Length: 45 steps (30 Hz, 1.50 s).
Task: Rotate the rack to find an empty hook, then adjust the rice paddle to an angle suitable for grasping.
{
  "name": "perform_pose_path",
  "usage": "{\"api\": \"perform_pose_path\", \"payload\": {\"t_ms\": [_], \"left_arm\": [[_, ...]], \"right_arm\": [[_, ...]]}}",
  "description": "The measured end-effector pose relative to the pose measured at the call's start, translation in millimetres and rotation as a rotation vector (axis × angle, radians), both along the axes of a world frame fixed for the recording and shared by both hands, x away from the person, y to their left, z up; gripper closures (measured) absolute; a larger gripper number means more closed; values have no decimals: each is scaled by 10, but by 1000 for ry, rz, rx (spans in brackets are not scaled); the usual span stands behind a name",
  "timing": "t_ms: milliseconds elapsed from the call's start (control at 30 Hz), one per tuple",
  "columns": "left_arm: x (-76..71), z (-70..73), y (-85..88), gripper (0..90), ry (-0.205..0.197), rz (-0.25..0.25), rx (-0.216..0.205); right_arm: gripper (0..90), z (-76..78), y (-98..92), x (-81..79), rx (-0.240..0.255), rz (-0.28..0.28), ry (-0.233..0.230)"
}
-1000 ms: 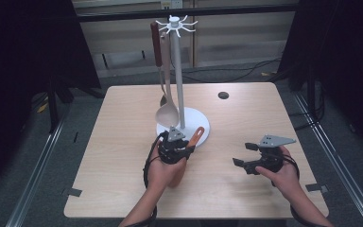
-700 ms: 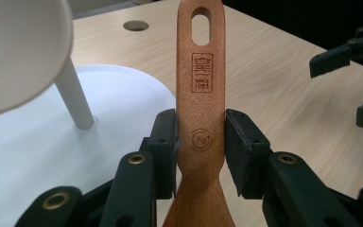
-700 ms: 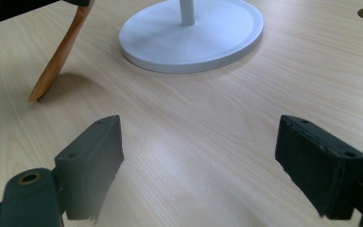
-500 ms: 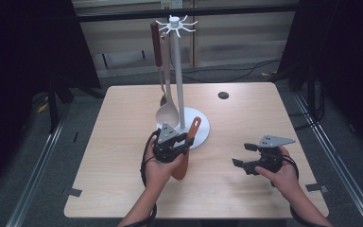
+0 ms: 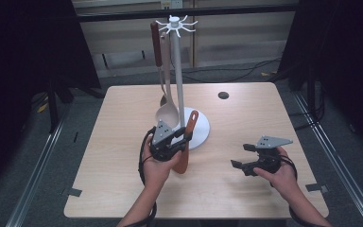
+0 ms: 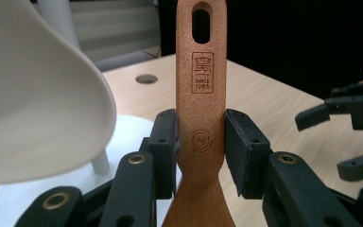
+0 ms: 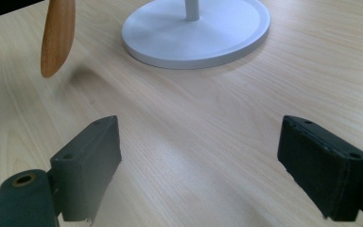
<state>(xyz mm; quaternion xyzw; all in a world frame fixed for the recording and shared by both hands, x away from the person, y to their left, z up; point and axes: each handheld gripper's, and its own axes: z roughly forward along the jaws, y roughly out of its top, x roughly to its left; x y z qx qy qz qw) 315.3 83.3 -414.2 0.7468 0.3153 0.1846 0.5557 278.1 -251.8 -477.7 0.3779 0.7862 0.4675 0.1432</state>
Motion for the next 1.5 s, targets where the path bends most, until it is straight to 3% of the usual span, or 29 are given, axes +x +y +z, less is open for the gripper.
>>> {"api": "perform_pose_path", "payload": {"t_ms": [333,833,1067,1367,1500], "left_arm": [[-54,294,37,660,-82,18,-50],[-73,601,108,660,-157,63,-145],[-76,740,97,660,-176,88,-158],[-84,907,55,660,-239,116,-159],[-69,970,49,660,-243,134,-168]], "right_arm": [[114,11,0,1,-3,-10,-9],[78,14,84,51,-1,-11,-15],[48,12,108,52,-2,-4,-21],[40,23,89,44,11,0,-24],[40,43,89,47,23,-4,-26]]}}
